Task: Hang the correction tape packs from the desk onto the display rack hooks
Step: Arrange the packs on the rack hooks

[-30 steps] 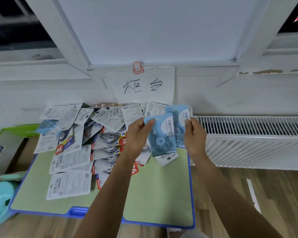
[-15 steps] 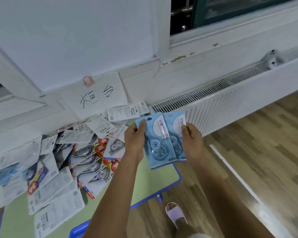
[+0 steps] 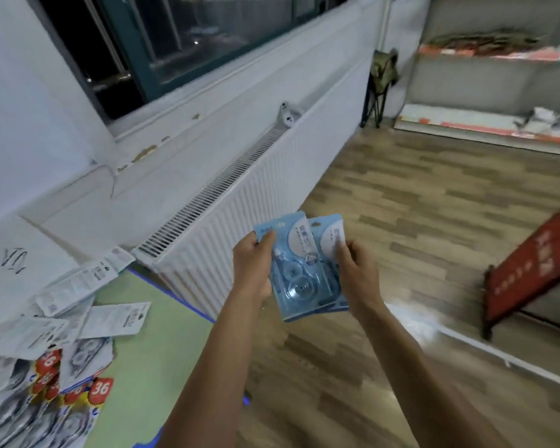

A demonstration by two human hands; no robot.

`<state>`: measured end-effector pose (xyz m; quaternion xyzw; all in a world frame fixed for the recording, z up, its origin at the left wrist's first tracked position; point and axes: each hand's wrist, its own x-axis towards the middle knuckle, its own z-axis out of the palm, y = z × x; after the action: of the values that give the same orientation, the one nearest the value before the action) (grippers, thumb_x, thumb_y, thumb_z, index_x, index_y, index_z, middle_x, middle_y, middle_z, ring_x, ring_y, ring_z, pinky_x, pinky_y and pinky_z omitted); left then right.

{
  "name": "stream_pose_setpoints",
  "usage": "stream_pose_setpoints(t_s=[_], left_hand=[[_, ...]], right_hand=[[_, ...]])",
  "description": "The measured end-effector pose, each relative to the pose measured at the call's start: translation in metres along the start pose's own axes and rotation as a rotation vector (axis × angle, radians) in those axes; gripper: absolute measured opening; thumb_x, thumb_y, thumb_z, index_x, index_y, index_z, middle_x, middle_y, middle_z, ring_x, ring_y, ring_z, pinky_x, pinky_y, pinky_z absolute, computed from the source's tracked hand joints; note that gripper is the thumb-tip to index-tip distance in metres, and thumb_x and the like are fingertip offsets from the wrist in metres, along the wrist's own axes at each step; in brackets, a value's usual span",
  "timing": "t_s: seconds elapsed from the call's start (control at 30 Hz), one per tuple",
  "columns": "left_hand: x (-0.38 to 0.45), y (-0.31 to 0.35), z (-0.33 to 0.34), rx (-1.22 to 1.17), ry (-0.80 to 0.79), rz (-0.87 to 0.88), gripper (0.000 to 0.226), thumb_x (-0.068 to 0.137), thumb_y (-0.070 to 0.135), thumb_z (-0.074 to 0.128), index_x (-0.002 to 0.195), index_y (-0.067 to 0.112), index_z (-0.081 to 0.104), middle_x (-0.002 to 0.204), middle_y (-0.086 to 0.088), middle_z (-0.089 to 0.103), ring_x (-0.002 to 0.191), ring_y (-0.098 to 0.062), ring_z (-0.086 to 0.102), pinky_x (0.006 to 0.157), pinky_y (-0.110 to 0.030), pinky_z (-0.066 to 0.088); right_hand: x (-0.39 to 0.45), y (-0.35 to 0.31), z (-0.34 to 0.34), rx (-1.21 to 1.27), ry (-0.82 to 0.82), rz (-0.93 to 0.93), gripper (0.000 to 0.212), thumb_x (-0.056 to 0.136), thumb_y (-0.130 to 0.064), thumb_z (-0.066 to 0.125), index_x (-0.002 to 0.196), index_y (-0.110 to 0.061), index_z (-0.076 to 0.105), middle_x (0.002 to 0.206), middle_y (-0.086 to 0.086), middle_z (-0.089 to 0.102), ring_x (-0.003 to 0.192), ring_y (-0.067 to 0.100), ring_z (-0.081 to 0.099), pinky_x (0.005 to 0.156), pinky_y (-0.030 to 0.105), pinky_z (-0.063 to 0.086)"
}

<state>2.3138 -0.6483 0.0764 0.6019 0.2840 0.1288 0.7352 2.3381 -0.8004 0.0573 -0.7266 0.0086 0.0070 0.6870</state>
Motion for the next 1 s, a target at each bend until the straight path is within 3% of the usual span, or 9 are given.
stream_pose_setpoints(t_s=[0.2,0.37,0.53,0.67,0.8,1.0], left_hand=[[-0.045,-0.023,0.128,0.049,-0.260,-0.041,0.012,0.091,0.017,0.062,0.085,0.008,0.067,0.082,-0.009,0.074,0.077,-0.027,0.072,0.068,-0.041,0.059],[-0.105,-0.046,0.240,0.063,-0.440,-0.070,0.012,0.093,0.015,0.061,0.085,0.006,0.064,0.077,-0.009,0.073,0.068,-0.023,0.071,0.061,-0.037,0.059],[-0.174,-0.069,0.346,0.094,-0.603,-0.106,0.010,0.093,0.015,0.060,0.089,0.008,0.065,0.099,-0.021,0.071,0.090,-0.036,0.068,0.081,-0.052,0.057],[-0.224,-0.084,0.423,0.081,-0.693,-0.116,0.009,0.094,0.015,0.060,0.090,0.010,0.065,0.098,-0.016,0.072,0.086,-0.030,0.070,0.079,-0.047,0.058],[-0.263,-0.093,0.493,0.103,-0.792,-0.117,0.009,0.095,0.015,0.058,0.091,0.012,0.065,0.097,-0.014,0.072,0.084,-0.029,0.070,0.077,-0.045,0.058],[-0.298,-0.091,0.589,0.149,-0.911,-0.068,0.009,0.095,0.015,0.059,0.091,0.014,0.066,0.104,-0.016,0.072,0.099,-0.036,0.068,0.088,-0.053,0.054]], right_hand=[[0.002,0.007,-0.135,-0.007,0.293,0.023,0.027,0.098,-0.025,0.049,0.084,-0.006,0.060,0.078,0.005,0.064,0.071,0.015,0.055,0.066,0.037,0.047],[-0.008,0.007,-0.259,-0.033,0.490,0.008,0.027,0.096,-0.023,0.049,0.070,-0.016,0.052,0.065,-0.010,0.055,0.062,0.006,0.048,0.064,0.034,0.041],[-0.023,0.006,-0.383,-0.083,0.631,-0.034,0.021,0.096,-0.023,0.049,0.081,-0.012,0.060,0.079,0.004,0.064,0.073,0.019,0.056,0.070,0.039,0.048],[-0.030,0.003,-0.471,-0.132,0.738,-0.053,0.022,0.096,-0.021,0.049,0.077,-0.014,0.057,0.070,-0.005,0.058,0.067,0.014,0.050,0.064,0.032,0.042],[-0.032,-0.001,-0.547,-0.158,0.851,-0.051,0.018,0.096,-0.021,0.048,0.092,-0.007,0.059,0.085,0.006,0.066,0.083,0.027,0.060,0.079,0.044,0.048],[-0.015,-0.011,-0.635,-0.141,0.976,-0.100,0.011,0.096,-0.018,0.047,0.090,-0.020,0.056,0.080,-0.014,0.060,0.076,0.010,0.056,0.073,0.032,0.045]])
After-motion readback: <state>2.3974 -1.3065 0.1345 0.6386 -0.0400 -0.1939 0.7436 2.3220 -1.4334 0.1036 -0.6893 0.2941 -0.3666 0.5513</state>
